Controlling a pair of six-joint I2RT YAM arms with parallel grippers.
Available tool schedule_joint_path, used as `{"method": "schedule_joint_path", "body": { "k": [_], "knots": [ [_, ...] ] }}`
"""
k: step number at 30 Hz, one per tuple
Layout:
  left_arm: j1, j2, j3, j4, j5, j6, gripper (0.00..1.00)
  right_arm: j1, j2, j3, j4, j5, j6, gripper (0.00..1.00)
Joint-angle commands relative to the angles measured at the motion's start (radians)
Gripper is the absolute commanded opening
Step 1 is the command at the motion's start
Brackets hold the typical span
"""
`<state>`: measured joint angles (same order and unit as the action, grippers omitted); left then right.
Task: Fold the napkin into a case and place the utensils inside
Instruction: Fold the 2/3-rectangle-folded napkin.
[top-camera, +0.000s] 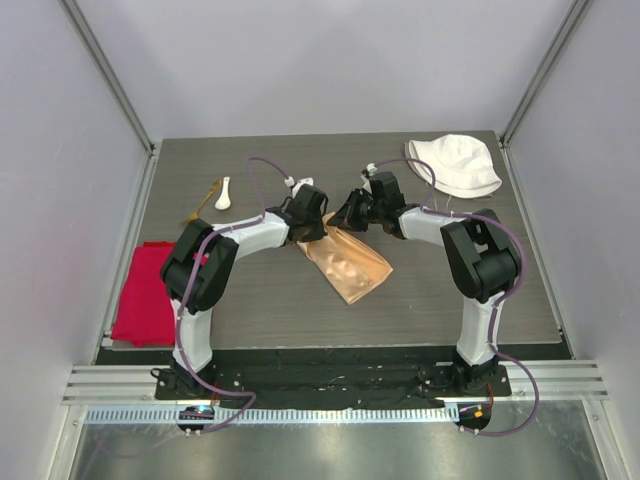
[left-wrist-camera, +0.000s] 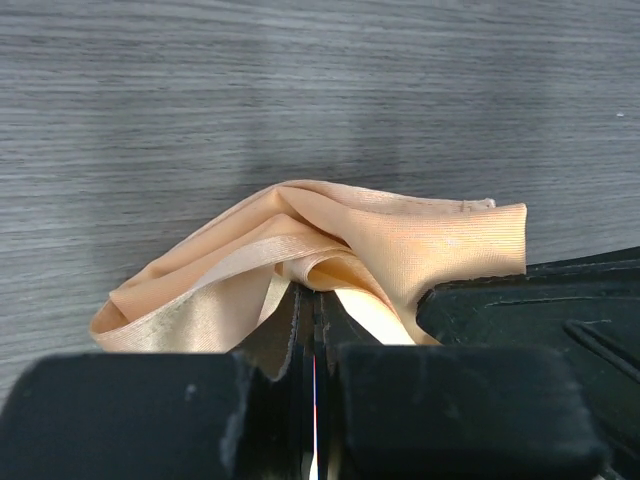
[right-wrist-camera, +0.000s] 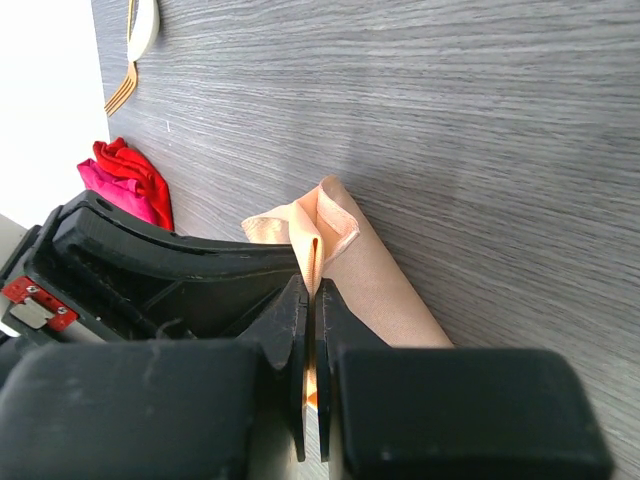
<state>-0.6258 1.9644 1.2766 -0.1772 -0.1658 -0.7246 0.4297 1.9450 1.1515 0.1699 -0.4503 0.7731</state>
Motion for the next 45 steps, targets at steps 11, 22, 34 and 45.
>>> {"method": "schedule_joint_path", "body": {
  "k": [11,22,34,45],
  "knots": [
    [0.017,-0.029,0.044,0.001,-0.064,0.048,0.0,-0.002,-0.034,0.02,0.02,-0.019,-0.009,0.01],
    [0.015,-0.105,-0.008,0.007,-0.046,0.044,0.0,-0.002,-0.023,0.031,0.02,-0.027,-0.012,0.01],
    [0.024,-0.044,0.041,-0.001,-0.038,0.053,0.0,-0.002,-0.029,0.034,0.019,-0.031,-0.008,0.01],
    [0.028,0.037,0.073,0.059,-0.021,0.085,0.0,0.009,-0.031,0.001,0.061,-0.04,0.051,0.01]
  ]
}}
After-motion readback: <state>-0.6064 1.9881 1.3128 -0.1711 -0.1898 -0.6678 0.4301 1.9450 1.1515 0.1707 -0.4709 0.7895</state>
